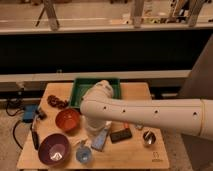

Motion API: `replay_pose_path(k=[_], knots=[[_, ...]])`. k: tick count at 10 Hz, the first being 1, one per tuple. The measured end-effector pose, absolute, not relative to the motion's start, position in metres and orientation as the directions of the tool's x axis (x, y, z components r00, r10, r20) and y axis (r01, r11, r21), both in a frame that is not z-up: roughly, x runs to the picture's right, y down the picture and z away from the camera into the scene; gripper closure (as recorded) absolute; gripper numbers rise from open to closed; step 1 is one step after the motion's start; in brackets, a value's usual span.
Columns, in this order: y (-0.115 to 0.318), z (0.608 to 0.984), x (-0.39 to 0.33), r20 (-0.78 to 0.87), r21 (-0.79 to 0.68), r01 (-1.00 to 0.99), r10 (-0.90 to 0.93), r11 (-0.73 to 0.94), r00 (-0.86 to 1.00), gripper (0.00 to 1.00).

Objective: Place fork in purple bowl

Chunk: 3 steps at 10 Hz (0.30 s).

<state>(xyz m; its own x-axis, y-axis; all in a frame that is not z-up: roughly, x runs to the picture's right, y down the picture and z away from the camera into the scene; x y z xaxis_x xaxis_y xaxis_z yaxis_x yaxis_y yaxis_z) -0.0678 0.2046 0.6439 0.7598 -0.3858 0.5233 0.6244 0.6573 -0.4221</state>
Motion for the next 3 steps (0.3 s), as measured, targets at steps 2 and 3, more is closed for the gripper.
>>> replay_pose_path(k=[2, 3], knots=[[0.205, 0.643, -0.088, 0.541, -0.405, 0.649, -0.404, 0.644, 0.738, 1.0], [0.204, 0.643, -0.095, 0.548, -0.398, 0.659, -0.41, 0.638, 0.729, 1.0]])
